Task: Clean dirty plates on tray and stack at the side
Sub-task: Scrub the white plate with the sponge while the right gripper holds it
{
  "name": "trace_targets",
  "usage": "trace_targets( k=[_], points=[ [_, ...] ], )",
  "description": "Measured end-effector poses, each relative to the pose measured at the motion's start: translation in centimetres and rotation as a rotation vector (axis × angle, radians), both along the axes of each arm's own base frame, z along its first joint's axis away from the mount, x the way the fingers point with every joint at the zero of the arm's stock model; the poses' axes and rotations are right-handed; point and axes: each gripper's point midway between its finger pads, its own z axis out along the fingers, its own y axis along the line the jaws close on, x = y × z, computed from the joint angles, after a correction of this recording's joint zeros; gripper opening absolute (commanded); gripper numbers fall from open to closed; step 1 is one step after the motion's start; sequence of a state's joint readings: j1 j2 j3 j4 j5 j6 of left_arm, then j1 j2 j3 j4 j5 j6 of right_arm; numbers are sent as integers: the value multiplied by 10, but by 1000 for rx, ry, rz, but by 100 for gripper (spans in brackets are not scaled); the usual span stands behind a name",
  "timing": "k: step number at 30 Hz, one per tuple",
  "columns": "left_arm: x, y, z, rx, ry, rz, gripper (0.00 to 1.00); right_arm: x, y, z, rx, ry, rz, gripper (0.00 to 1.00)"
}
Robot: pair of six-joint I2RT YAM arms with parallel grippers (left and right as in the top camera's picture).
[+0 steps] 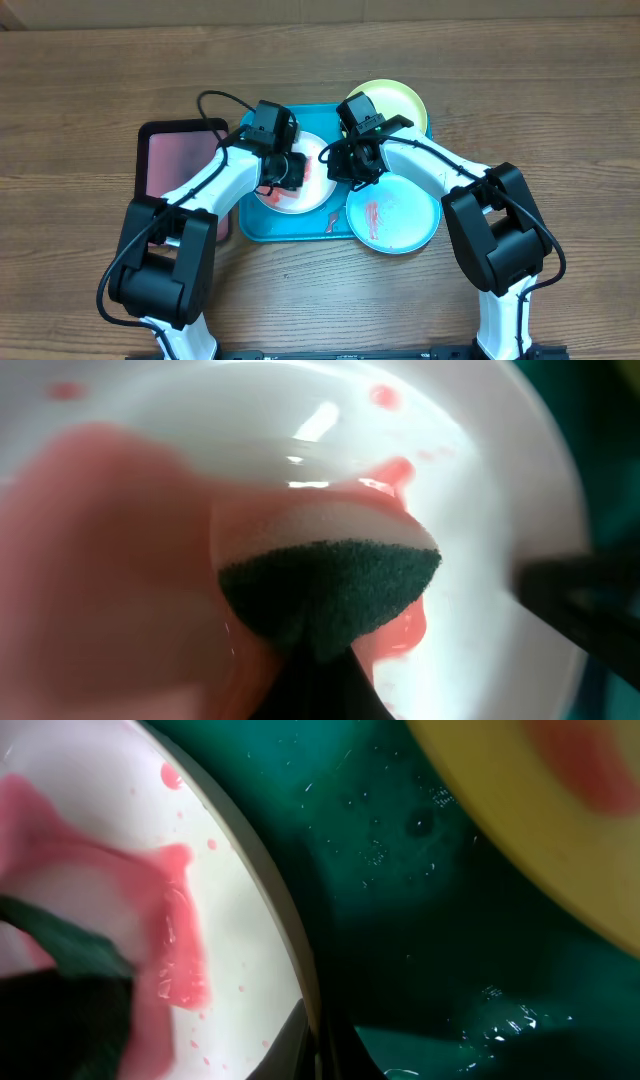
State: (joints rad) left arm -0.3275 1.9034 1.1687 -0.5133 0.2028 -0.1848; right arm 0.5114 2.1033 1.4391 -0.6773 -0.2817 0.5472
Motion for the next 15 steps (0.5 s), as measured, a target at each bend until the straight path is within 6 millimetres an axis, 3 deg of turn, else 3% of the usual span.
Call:
trace_targets(
  k=[3, 7, 12, 15],
  points=[
    [-2, -9, 1, -39, 12, -42, 4, 0, 0, 0, 1, -2, 5, 4],
    [14, -6, 3, -4, -49, 17, 4, 1, 1, 0, 5, -6, 6, 4],
    [48, 29, 11, 193, -191, 224, 4, 1, 2, 1, 10, -7, 9, 4],
    [50, 60, 12, 343, -226, 312, 4, 0, 4, 1, 14, -7, 13, 4]
  ],
)
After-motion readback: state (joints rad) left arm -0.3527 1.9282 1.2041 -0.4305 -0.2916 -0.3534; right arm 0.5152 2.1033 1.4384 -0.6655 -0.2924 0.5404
